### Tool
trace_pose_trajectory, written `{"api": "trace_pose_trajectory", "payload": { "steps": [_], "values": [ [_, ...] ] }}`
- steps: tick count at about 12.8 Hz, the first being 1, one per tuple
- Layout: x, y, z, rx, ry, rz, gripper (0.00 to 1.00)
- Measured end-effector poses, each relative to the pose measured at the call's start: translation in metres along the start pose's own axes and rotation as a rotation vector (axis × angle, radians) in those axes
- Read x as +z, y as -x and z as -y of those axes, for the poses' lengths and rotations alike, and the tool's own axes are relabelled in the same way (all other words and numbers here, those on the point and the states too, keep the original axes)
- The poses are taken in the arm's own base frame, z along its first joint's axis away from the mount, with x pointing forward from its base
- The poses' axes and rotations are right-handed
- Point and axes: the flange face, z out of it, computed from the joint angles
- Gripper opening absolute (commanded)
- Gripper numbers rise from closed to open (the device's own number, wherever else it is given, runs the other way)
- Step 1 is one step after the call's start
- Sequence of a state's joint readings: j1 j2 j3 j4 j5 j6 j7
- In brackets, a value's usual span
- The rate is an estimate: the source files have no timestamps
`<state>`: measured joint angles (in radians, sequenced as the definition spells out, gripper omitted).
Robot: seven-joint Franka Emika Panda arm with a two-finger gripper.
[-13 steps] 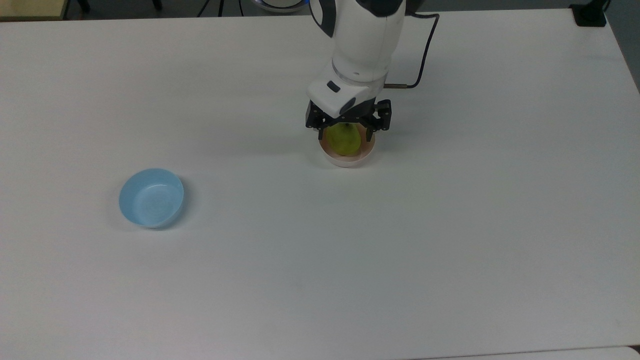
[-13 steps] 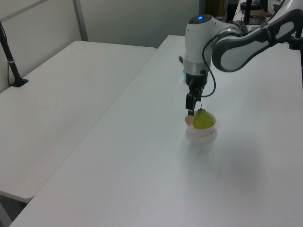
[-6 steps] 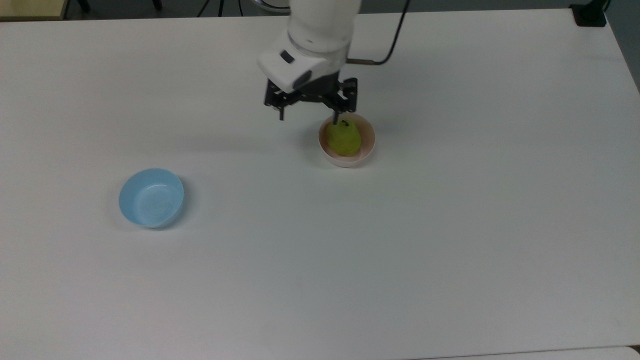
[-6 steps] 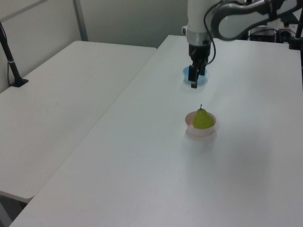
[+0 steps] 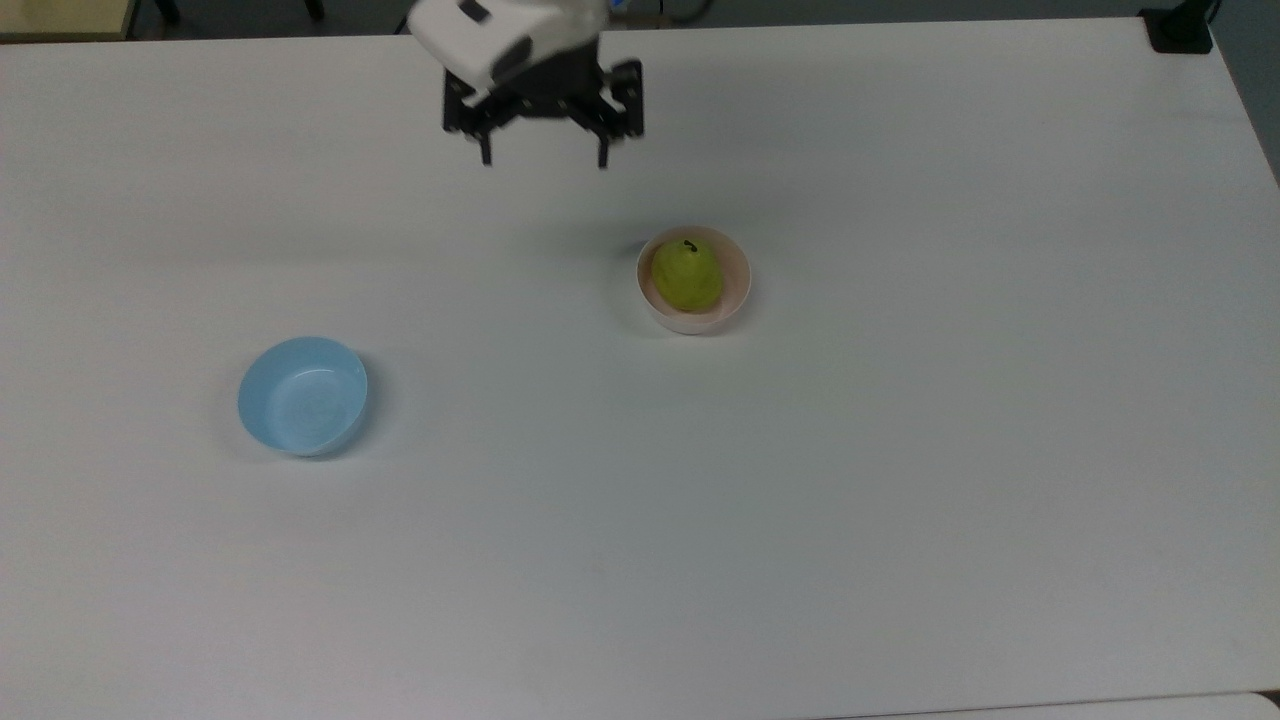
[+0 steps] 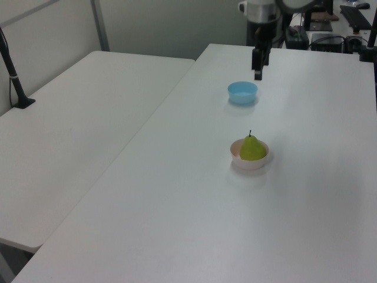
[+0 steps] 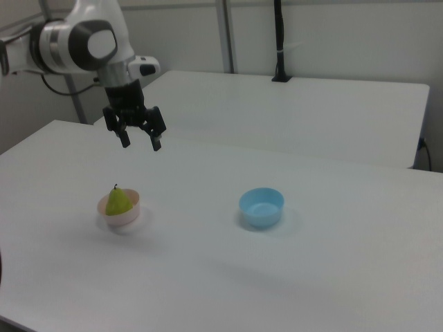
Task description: Place the pear in the bowl
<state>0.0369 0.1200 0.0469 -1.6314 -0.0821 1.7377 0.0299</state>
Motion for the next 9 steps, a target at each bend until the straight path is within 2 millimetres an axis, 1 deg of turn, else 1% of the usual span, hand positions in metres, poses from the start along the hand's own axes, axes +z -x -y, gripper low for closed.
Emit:
{"api": "trace_pose_trajectory", "payload": {
  "steps": [3,5,7,9],
  "values": [
    [-0.031,0.023,-0.027,-0.008,-0.012,0.002,1.00],
    [-0.046,0.034,-0.036,0.005,-0.012,-0.004,1.00],
    [-0.053,0.039,-0.038,0.009,-0.011,-0.010,1.00],
    [-0.054,0.039,-0.038,0.009,-0.011,-0.010,1.00]
  ]
}}
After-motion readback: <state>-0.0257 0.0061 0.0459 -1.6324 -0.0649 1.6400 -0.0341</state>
